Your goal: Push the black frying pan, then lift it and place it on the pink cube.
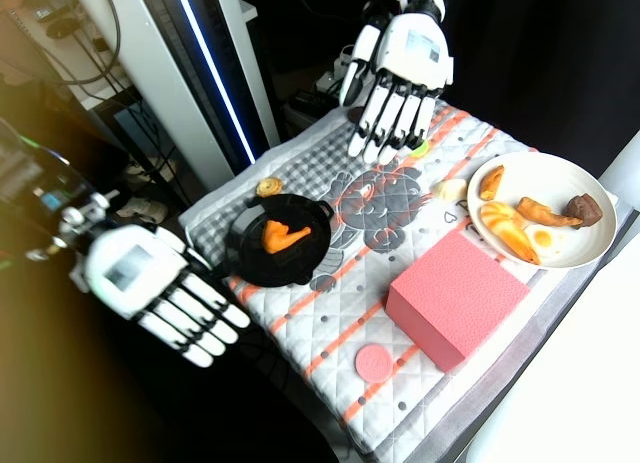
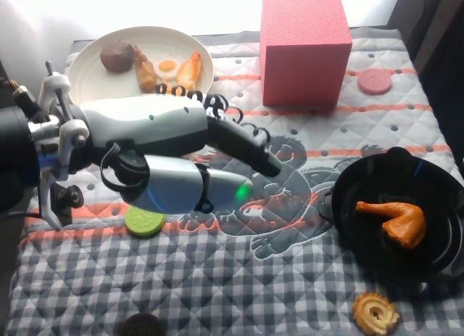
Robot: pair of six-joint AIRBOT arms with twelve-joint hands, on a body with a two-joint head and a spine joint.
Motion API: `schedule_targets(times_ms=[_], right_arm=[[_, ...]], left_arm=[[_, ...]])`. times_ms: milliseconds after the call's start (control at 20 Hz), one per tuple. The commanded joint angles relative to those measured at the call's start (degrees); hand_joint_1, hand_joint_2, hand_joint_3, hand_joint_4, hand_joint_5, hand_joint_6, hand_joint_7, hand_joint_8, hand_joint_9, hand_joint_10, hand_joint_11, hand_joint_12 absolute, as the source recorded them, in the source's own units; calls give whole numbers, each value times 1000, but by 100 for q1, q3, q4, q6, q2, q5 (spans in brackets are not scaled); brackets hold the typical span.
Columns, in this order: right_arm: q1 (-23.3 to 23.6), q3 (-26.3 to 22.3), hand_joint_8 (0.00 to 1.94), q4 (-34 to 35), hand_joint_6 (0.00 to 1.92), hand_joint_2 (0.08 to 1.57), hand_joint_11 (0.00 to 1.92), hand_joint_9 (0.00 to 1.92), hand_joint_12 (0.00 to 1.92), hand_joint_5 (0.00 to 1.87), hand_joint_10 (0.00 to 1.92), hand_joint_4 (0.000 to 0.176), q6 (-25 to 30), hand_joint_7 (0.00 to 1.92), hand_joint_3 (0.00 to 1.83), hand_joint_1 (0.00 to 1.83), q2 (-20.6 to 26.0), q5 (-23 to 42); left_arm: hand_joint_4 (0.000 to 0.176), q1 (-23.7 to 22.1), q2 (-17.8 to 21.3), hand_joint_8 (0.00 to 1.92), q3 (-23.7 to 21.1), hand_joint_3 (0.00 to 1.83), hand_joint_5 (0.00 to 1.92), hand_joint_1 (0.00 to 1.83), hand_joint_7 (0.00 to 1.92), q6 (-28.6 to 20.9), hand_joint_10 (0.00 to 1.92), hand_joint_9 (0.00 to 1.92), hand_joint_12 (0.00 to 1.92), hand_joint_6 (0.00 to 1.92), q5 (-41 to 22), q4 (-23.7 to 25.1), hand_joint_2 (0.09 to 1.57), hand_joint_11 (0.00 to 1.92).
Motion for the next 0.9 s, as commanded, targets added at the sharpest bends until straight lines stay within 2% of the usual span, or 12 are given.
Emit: schedule_targets(times_ms=[0, 100, 250, 300, 350, 400, 450, 500, 550, 600, 700, 850], right_arm=[[82, 83, 0, 4, 0, 1160, 0, 44, 243, 0, 1, 0, -20, 11, 0, 883, -31, 355], [152, 228, 1, 68, 0, 1161, 0, 54, 408, 0, 3, 0, -28, 18, 0, 891, -179, 220], [281, 378, 21, 89, 19, 1188, 0, 84, 334, 52, 18, 0, -28, 79, 7, 922, -347, 86], [324, 416, 88, 89, 85, 1196, 0, 301, 687, 249, 102, 0, -28, 386, 1, 1004, -394, 52], [363, 445, 1114, 89, 1364, 1303, 209, 502, 1561, 431, 865, 0, -28, 678, 0, 1095, -442, 29], [409, 468, 1568, 90, 1506, 1333, 807, 767, 1849, 469, 1710, 0, -28, 724, 0, 1138, -488, 29], [442, 495, 1866, 90, 1838, 1284, 1236, 1142, 1907, 688, 1879, 0, -28, 980, 0, 1187, -528, 28], [471, 514, 1926, 90, 1904, 1270, 1371, 1280, 1918, 897, 1913, 0, -28, 1119, 0, 1223, -557, 28], [502, 529, 1938, 90, 1918, 1256, 1561, 1503, 1920, 1226, 1919, 0, -28, 1408, 0, 1372, -579, 33], [529, 535, 1940, 90, 1920, 1247, 1660, 1627, 1921, 1429, 1921, 0, -28, 1580, 0, 1495, -592, 46], [562, 534, 1941, 90, 1921, 1267, 1651, 1649, 1921, 1456, 1921, 0, -28, 1607, 0, 1560, -611, 148], [561, 460, 1941, 90, 1921, 1367, 1654, 1661, 1921, 1356, 1921, 0, -27, 1587, 23, 1408, -609, 463]], left_arm=[[0, -33, 57, 7, -30, 0, 590, 291, 568, -25, 583, 283, 1414, 23, -591, -177, 1474, 0], [0, -31, 69, 7, -32, 0, 603, 284, 578, -26, 653, 264, 1476, 27, -611, -203, 1469, 0], [0, -1, 76, 1, -31, 1, 582, 276, 538, -26, 638, 220, 1417, 17, -640, -262, 1474, 0], [0, 8, 75, 1, -29, 0, 583, 301, 539, -26, 591, 240, 1403, 16, -644, -288, 1469, 0], [0, 22, 75, 5, -26, 1, 587, 277, 548, -26, 602, 257, 1459, 18, -656, -315, 1470, 0], [0, 38, 74, 5, -23, 1, 591, 275, 555, -26, 652, 243, 1487, 20, -678, -343, 1469, 0], [0, 54, 74, 9, -20, 2, 597, 269, 566, -26, 672, 243, 1473, 23, -693, -371, 1474, 0], [0, 63, 74, 9, -15, 1, 602, 269, 567, -26, 677, 245, 1471, 25, -704, -398, 1473, 0], [0, 76, 74, 8, -9, 0, 602, 287, 566, -26, 694, 241, 1537, 26, -722, -432, 1468, 0], [0, 90, 75, 1, -3, 0, 588, 263, 551, -27, 750, 205, 1549, 22, -732, -460, 1469, 0], [0, 126, 77, 7, 10, 0, 590, 274, 565, -27, 778, 202, 1511, 24, -753, -524, 1473, 0], [0, 166, 77, 5, 18, 1, 565, 223, 538, -27, 713, 206, 1446, 15, -809, -571, 1485, 0]])
